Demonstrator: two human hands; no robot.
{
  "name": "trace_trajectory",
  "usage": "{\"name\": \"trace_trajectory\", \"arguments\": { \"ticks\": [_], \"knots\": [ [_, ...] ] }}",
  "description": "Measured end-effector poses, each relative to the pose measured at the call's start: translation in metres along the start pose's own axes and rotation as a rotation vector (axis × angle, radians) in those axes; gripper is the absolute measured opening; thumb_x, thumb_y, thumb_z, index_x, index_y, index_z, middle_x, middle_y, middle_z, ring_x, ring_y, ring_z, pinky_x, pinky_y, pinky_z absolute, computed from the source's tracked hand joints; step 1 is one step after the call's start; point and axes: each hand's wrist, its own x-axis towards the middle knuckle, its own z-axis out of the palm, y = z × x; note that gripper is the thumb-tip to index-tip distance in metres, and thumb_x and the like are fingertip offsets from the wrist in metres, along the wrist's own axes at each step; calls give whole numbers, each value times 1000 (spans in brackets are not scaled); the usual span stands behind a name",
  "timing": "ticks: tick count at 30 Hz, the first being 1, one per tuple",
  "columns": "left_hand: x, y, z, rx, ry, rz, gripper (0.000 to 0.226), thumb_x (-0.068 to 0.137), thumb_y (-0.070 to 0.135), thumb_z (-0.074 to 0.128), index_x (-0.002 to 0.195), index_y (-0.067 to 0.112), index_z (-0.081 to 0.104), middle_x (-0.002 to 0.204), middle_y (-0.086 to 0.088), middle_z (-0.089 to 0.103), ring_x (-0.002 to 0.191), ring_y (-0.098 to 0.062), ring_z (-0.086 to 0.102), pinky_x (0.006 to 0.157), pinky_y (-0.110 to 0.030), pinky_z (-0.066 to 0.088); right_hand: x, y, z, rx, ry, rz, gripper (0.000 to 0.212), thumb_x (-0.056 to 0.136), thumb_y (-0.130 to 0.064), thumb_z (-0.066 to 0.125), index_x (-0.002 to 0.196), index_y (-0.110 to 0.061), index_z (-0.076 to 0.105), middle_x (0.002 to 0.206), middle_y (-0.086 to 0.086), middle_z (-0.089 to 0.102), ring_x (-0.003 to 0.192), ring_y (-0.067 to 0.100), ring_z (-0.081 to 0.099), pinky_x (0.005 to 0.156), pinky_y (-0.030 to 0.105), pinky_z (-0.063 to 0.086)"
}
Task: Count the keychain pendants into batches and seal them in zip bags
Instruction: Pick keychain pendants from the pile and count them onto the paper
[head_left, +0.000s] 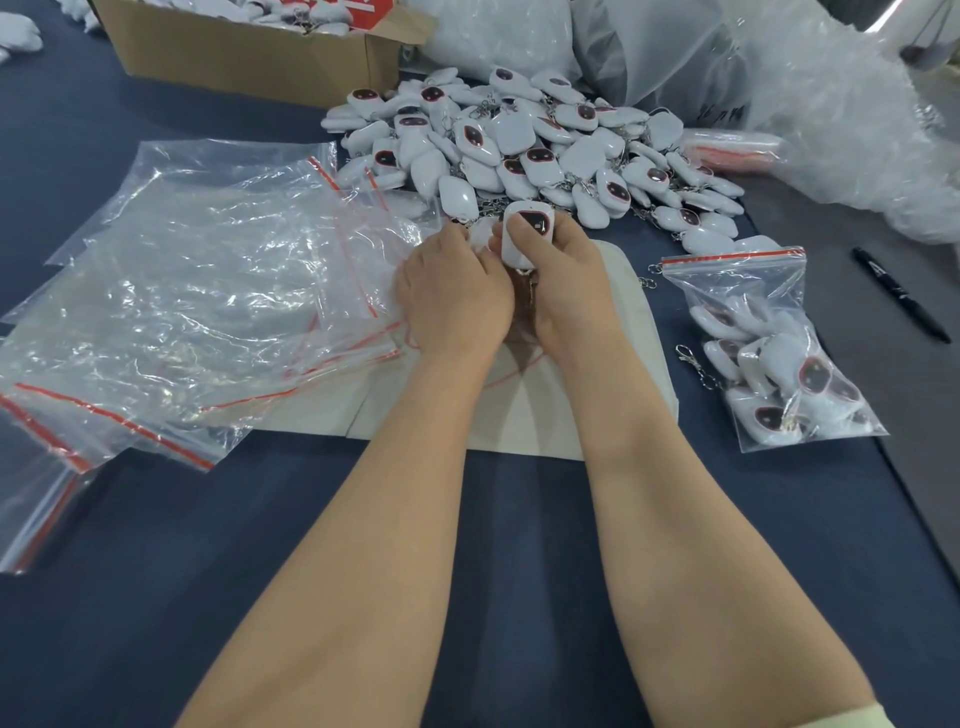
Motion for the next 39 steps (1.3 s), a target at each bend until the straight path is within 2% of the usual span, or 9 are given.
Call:
{"name": "trace_trajectory", "arguments": {
  "ticks": [7, 13, 18, 22, 25, 27, 32, 36, 39],
  "knots": [
    [0, 0, 0, -14, -5, 0, 35, 95, 20, 40, 127, 9, 51, 127, -11, 58, 122, -30, 48, 105, -37, 33, -1, 1, 2, -40, 8, -25, 12, 90, -1, 61, 83, -10, 60, 86, 13, 63, 86, 27, 59, 83, 43, 49],
    [1, 0, 0, -27, -2, 3, 32, 95, 19, 38, 120, 8, 55, 120, -11, 61, 116, -31, 50, 102, -39, 35, 2, 2, 0, -21, 31, 30, 27, 101, -7, 43, 83, -9, 63, 89, 15, 66, 91, 30, 62, 95, 47, 49],
    [1, -1, 1, -28, 3, 2, 33, 96, 20, 36, 120, 8, 55, 119, -10, 61, 115, -30, 51, 101, -40, 36, 3, 3, 2, -89, 71, -24, 25, 99, -5, 44, 84, -9, 63, 96, 21, 65, 93, 31, 61, 96, 51, 48],
    [2, -1, 2, -34, -1, -8, 34, 96, 20, 36, 123, 8, 54, 122, -11, 60, 118, -30, 50, 102, -39, 35, 5, 2, -1, 62, 80, 14, 27, 101, -5, 39, 86, -5, 62, 89, 16, 65, 84, 27, 63, 80, 37, 55],
    [2, -1, 2, -44, 4, -7, 35, 96, 19, 36, 125, 9, 54, 122, -11, 60, 118, -30, 49, 103, -38, 34, 5, 2, -4, 52, 49, 37, 23, 94, 9, 41, 88, -2, 61, 85, 16, 64, 76, 25, 63, 69, 30, 54],
    [2, -1, 1, -45, 6, -7, 34, 95, 18, 36, 122, 8, 54, 121, -11, 60, 117, -30, 50, 102, -38, 35, 4, 2, -3, 23, 47, 15, 25, 89, 16, 43, 94, 0, 61, 88, 16, 65, 77, 26, 63, 72, 32, 54],
    [2, -1, 1, -52, 5, 4, 33, 98, 19, 32, 115, 5, 56, 116, -13, 60, 112, -32, 51, 99, -41, 36, 2, -1, 5, -94, 69, -91, 29, 88, 15, 49, 111, -2, 56, 95, 14, 65, 89, 25, 62, 86, 39, 52],
    [3, 0, 2, -88, 7, -12, 35, 100, 19, 29, 115, 2, 55, 116, -15, 60, 112, -34, 50, 97, -41, 36, 1, -12, 11, 10, 68, -167, 25, 90, 11, 49, 107, -5, 56, 95, 9, 64, 86, 19, 61, 75, 27, 54],
    [5, 2, 2, -169, 2, -40, 35, 101, 20, 28, 111, 3, 57, 115, -15, 61, 111, -32, 52, 96, -40, 37, -3, -12, 13, -251, 73, -141, 18, 90, -1, 58, 107, -9, 55, 95, 9, 61, 83, 17, 59, 72, 25, 53]
  ]
}}
